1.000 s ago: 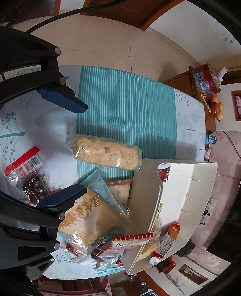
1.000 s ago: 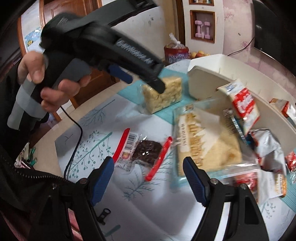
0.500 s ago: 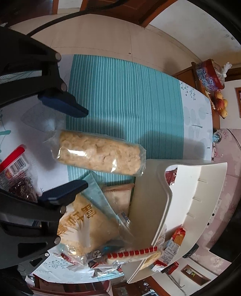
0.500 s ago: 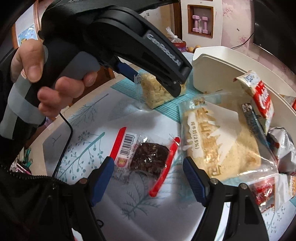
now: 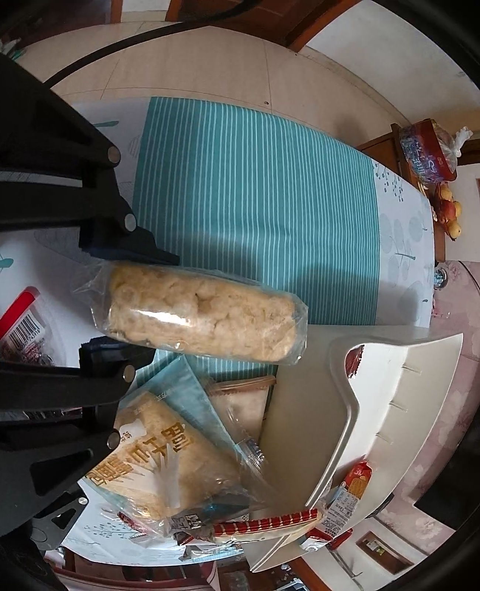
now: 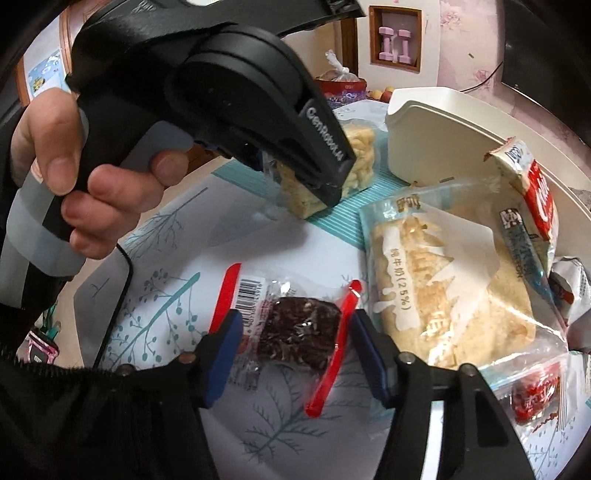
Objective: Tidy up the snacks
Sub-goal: 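Grasp the clear puffed rice bar bag with the left tool while the right grasps the dark red-edged packet, then carry both packets into the white basket and open both tools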
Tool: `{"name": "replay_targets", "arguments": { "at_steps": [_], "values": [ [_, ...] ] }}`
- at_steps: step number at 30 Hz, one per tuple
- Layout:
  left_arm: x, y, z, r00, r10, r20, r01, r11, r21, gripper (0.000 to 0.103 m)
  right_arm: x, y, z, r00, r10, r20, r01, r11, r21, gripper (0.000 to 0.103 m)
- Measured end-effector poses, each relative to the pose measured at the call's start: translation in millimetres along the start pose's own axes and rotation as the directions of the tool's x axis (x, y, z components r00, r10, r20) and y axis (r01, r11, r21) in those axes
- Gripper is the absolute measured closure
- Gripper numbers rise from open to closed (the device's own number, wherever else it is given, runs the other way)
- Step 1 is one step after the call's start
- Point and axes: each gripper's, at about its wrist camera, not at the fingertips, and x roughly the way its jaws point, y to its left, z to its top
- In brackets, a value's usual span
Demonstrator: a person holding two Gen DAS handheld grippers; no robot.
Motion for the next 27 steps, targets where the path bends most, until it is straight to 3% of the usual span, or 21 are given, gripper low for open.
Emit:
{"name": "replay_targets", "arguments": {
  "at_steps": [6, 18, 27],
  "values": [
    [-3.2, -0.2, -5.4, 1.0, 0.002, -0.005, -0.002, 1.0, -0.011, 0.073, -2.6, -4.7, 0.0, 1.0, 0.005, -0.001, -0.005, 1.0, -0.003, 0.058],
    [-18.1, 8.6, -37.4, 0.999, -0.029, -0.045, 0.024, 0.993, -0.115, 0.074, -8.9, -9.8, -5.6, 0.999, 0.005, -0.033, -0.004, 1.0, 0.018, 0.06],
    [-56.6, 5.4, -66.6, 0.999, -0.008, -0.034, 0.003, 0.988, -0.157, 0.074, -42.8, -17.5, -1.5, 0.999, 0.017, 0.039, -0.018, 0.999, 0.033, 0.06]
  ]
}}
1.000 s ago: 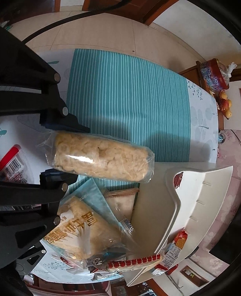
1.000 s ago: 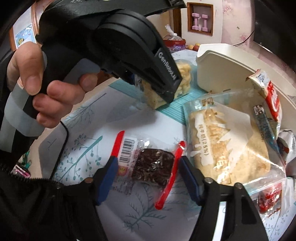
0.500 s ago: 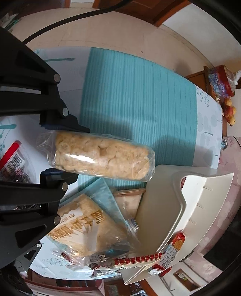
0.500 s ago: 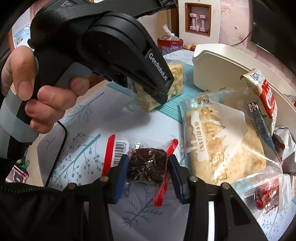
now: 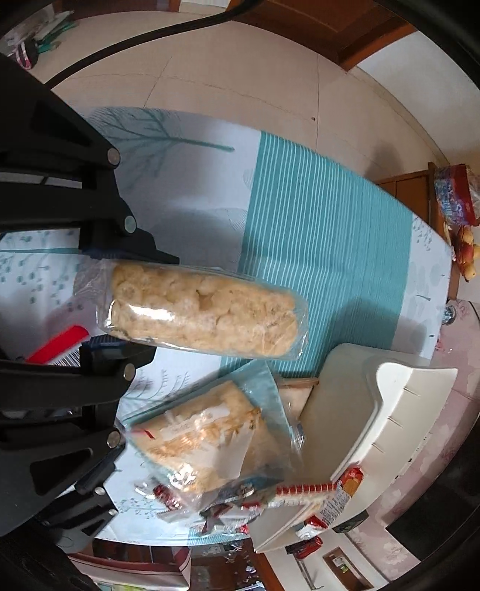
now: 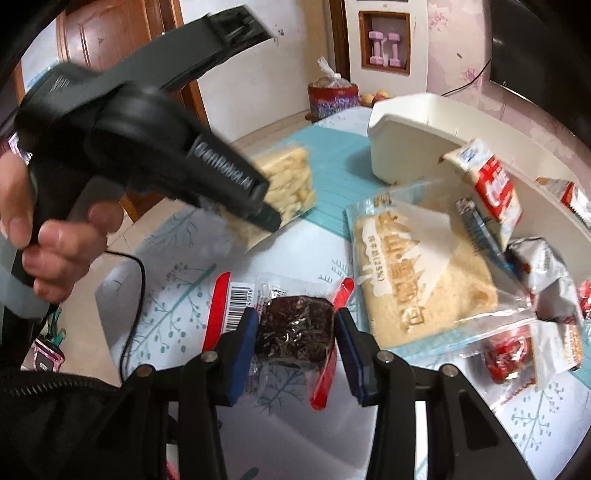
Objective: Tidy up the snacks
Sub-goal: 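Carry both packets into the white basket and open both tools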
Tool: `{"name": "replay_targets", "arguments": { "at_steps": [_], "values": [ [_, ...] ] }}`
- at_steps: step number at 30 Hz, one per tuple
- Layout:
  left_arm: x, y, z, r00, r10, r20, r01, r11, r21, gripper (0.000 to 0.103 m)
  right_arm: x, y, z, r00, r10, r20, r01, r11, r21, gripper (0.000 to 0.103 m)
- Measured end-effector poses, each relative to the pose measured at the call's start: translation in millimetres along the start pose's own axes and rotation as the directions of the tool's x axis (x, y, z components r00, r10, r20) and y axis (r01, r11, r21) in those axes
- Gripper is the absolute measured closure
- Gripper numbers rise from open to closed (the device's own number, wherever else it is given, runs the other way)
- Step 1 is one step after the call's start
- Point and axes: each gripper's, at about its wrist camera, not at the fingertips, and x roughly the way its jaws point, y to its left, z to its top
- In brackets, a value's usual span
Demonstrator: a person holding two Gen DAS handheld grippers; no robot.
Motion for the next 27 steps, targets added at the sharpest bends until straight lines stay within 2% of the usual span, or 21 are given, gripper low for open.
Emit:
{"name": "replay_targets", "arguments": {
  "at_steps": [4, 11, 19, 27],
  "values": [
    [-22.1, -6.2, -4.0, 0.999, 0.002, 0.037, -0.002, 1.0, 0.006, 0.074, -18.2, -7.1, 4.5, 0.999, 0.001, 0.05, -0.002, 1.0, 0.013, 0.06],
    [-62.3, -31.5, 6.5, 0.993, 0.016, 0.117, -0.022, 0.998, 0.053, 0.074, -54.8, -27.3, 20.2, 0.987, -0.055, 0.151, 0.051, 0.998, 0.027, 0.06],
    [-81.0, -67.1, 51.1, 0.98, 0.002, 0.201, -0.023, 0.995, 0.102, 0.074, -82.7, -65.2, 44.2, 0.956, -0.134, 0.26, 0.118, 0.99, 0.077, 0.06],
    [-78.3, -106.4, 106.2, 0.952, -0.055, 0.301, 0.002, 0.985, 0.174, 0.074, -89.8, -116.5, 71.7, 0.912, -0.219, 0.346, 0.176, 0.973, 0.15, 0.06]
  ]
}}
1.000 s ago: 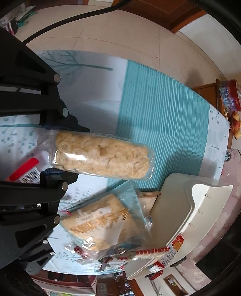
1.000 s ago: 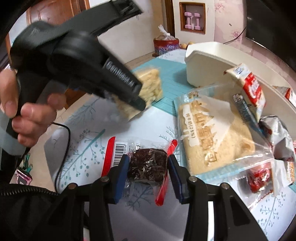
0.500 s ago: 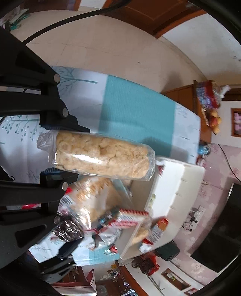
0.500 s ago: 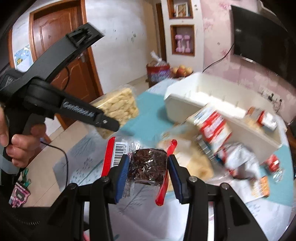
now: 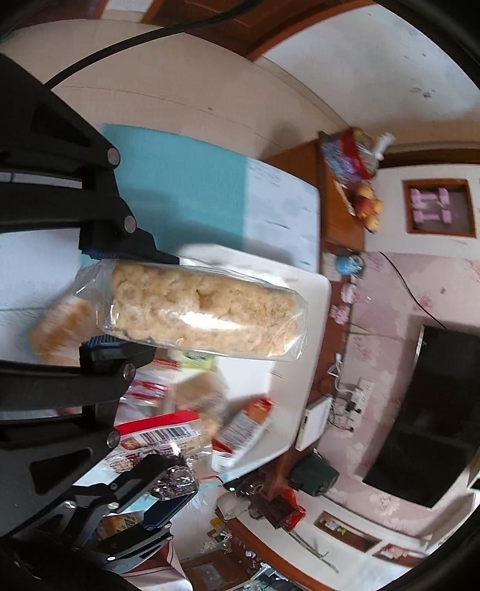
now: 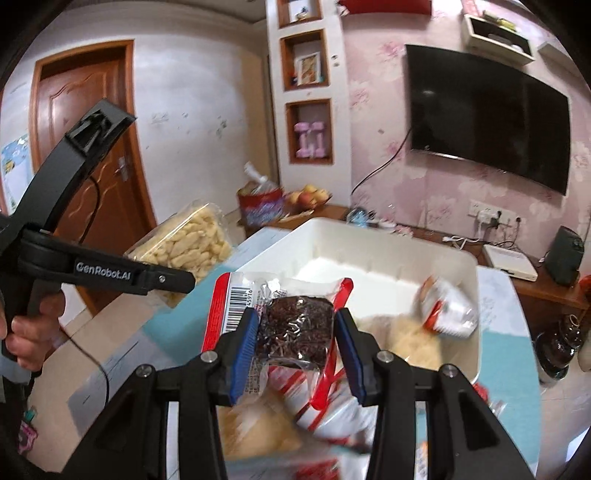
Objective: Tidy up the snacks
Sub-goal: 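Carry both packets into the white basket and open both tools, then move both tools back to the pile, rolling the right tool toward the orange OATS bar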
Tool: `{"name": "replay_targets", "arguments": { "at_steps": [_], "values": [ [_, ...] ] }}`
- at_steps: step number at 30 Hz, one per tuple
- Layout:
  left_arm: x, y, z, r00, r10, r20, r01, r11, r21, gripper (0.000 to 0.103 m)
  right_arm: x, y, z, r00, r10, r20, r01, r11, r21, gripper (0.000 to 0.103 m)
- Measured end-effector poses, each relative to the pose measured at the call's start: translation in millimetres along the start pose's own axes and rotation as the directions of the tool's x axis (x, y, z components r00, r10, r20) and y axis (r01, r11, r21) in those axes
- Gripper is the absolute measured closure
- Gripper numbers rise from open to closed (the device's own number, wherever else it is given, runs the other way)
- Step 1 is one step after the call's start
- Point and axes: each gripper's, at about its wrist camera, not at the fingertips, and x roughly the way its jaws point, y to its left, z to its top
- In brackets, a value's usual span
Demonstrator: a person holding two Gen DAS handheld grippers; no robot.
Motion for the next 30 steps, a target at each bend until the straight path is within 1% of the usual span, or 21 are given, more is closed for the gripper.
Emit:
{"name": "replay_targets", "arguments": {
  "at_steps": [3, 8, 10, 13, 16, 18, 20, 21, 22, 24, 27, 30],
  "values": [
    [11.8, -7.4, 16.2, 1.0, -0.019, 0.016, 0.019, 1.0, -0.003, 0.074, 12.1, -18.3, 9.2, 0.998, -0.042, 0.037, 0.042, 0.999, 0.015, 0.06],
    [39.7, -18.9, 40.9, 0.998, -0.049, 0.032, 0.049, 0.999, -0.013, 0.074, 35.3, -46.1, 20.3, 0.996, -0.069, 0.054, 0.066, 0.996, 0.059, 0.06],
    [52.7, -25.1, 49.5, 0.998, -0.053, 0.038, 0.054, 0.998, -0.013, 0.074, 44.3, -55.2, 24.0, 0.994, -0.093, 0.064, 0.089, 0.994, 0.068, 0.059],
    [66.4, -30.2, 55.9, 0.998, -0.05, 0.041, 0.051, 0.998, -0.026, 0.074, 58.9, -67.3, 27.1, 0.991, -0.117, 0.057, 0.113, 0.99, 0.08, 0.059],
    [77.1, -32.6, 55.5, 0.998, -0.052, 0.046, 0.053, 0.998, -0.031, 0.073, 66.4, -74.6, 25.9, 0.991, -0.12, 0.051, 0.114, 0.988, 0.101, 0.058],
    [83.5, -35.5, 52.8, 0.998, -0.035, 0.043, 0.036, 0.999, -0.02, 0.067, 71.1, -77.9, 24.0, 0.992, -0.113, 0.05, 0.106, 0.987, 0.12, 0.058],
    [85.2, -37.1, 51.6, 0.999, -0.016, 0.04, 0.016, 1.0, -0.013, 0.043, 75.0, -79.6, 22.3, 0.994, -0.108, 0.034, 0.102, 0.985, 0.136, 0.052],
    [81.9, -38.8, 50.5, 0.999, -0.014, 0.047, 0.015, 1.0, -0.012, 0.042, 76.7, -80.6, 21.3, 0.994, -0.105, 0.026, 0.1, 0.984, 0.145, 0.042],
    [79.1, -39.3, 49.9, 0.998, -0.017, 0.054, 0.018, 1.0, -0.01, 0.042, 77.4, -81.3, 20.3, 0.994, -0.102, 0.026, 0.097, 0.984, 0.152, 0.037],
    [71.2, -39.5, 49.1, 0.997, -0.022, 0.069, 0.022, 1.0, -0.01, 0.041, 76.5, -82.0, 19.7, 0.995, -0.097, 0.023, 0.092, 0.982, 0.166, 0.035],
    [59.2, -38.6, 46.9, 0.997, -0.017, 0.074, 0.018, 1.0, -0.013, 0.035, 71.1, -83.9, 21.3, 0.996, -0.093, 0.017, 0.088, 0.977, 0.192, 0.034],
    [48.6, -36.4, 40.8, 0.999, -0.02, 0.045, 0.022, 0.999, -0.034, 0.033, 60.6, -84.3, 24.4, 0.995, -0.102, 0.014, 0.097, 0.973, 0.211, 0.033]
  ]
}}
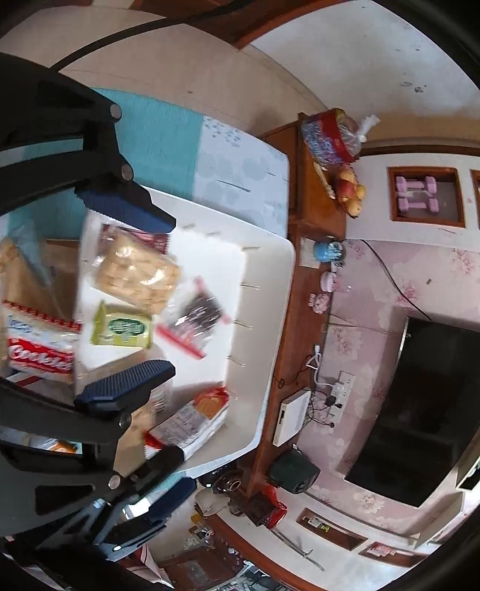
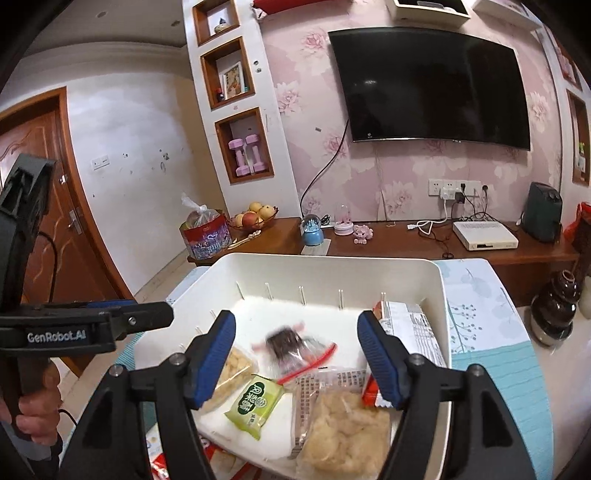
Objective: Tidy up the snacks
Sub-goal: 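Move both tools back to the pile, rolling the right tool toward the orange OATS bar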
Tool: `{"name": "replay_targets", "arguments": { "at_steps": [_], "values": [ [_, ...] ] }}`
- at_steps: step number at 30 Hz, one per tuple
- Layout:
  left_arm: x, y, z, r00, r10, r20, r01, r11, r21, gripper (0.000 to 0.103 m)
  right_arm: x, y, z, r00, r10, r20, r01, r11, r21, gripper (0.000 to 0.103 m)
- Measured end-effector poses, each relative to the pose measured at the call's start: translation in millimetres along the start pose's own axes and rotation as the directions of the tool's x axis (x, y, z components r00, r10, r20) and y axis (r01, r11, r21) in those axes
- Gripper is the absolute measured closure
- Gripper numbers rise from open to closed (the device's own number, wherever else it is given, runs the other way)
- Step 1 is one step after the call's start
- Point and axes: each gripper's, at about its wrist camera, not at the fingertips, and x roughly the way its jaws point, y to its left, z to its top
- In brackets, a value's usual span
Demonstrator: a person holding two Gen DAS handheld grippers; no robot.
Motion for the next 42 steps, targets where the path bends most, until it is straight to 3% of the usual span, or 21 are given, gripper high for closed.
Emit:
{"name": "replay_targets", "arguments": {
  "at_steps": [8, 10, 14, 25, 30, 35, 42],
  "values": [
    [-36.5, 4.0, -24.3, 0.999, -0.01, -0.035, 0.009, 1.0, -0.022, 0.033, -44.5, -5.4, 10.1, 0.998, -0.065, 0.003, 0.065, 0.994, 0.084, 0.03],
    [-48.6, 2.8, -31.5, 0.999, -0.012, -0.035, 0.011, 1.0, -0.016, 0.033, -59.2, -7.2, 9.6, 0.996, -0.084, 0.0, 0.083, 0.991, 0.108, 0.025],
    [-68.7, -0.1, -46.5, 0.999, -0.033, -0.042, 0.033, 0.999, -0.014, 0.026, -83.1, -13.1, 4.9, 0.994, -0.11, -0.011, 0.11, 0.983, 0.149, 0.023],
    [-103.0, 3.8, -94.7, 0.996, -0.015, -0.087, 0.015, 1.0, 0.001, 0.025, -116.6, -37.3, -21.4, 0.985, -0.105, -0.134, 0.142, 0.94, 0.311, 0.022],
    [-109.9, 3.6, -107.1, 0.997, -0.007, -0.076, 0.007, 1.0, 0.01, 0.025, -116.0, -54.0, -49.2, 0.968, -0.053, -0.244, 0.155, 0.893, 0.422, 0.022],
    [-105.8, -3.4, -112.6, 0.998, -0.01, -0.066, 0.013, 0.999, 0.042, 0.022, -110.2, -75.4, -77.5, 0.939, 0.004, -0.344, 0.203, 0.802, 0.562, 0.022],
    [-86.0, -21.3, -117.4, 0.999, -0.029, -0.045, 0.033, 0.994, 0.108, 0.021, -90.5, -96.2, -102.7, 0.896, 0.038, -0.441, 0.293, 0.696, 0.655, 0.022]
  ]
}}
